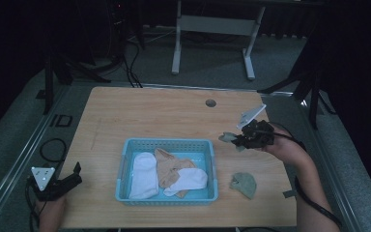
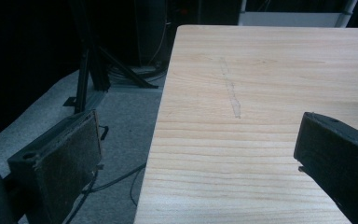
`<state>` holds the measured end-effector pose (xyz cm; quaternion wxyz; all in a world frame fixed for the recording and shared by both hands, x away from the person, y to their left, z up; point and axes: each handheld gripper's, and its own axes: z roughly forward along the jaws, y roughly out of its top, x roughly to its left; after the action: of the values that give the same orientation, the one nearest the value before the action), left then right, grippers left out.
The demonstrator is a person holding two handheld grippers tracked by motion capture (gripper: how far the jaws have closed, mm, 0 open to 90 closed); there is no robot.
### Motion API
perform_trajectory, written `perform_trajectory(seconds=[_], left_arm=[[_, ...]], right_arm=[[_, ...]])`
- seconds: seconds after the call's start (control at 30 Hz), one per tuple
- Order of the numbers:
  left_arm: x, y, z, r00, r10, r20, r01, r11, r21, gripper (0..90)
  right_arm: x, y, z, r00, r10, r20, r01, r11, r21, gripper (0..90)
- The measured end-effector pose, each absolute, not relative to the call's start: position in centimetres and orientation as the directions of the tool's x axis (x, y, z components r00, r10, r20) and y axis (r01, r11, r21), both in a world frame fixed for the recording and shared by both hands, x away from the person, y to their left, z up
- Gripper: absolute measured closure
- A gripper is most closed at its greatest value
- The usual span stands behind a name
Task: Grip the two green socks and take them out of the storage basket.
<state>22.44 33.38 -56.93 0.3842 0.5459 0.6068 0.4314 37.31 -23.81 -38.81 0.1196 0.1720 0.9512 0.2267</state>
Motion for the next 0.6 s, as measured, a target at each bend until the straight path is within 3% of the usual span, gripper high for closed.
perform_trajectory(seconds=[0.3,0.6], left_arm=[[22.5,33.4,-56.9,-0.110,0.994,0.005,0.331,0.032,0.943,0.4],[22.4,33.4,-56.9,-0.109,0.994,0.005,0.331,0.032,0.943,0.4]], right_arm=[[37.6,-24.3,-40.1,-0.907,0.398,-0.137,0.290,0.826,0.484,83.4],[38.8,-25.4,-44.3,-0.891,0.450,-0.066,0.371,0.803,0.466,83.3]])
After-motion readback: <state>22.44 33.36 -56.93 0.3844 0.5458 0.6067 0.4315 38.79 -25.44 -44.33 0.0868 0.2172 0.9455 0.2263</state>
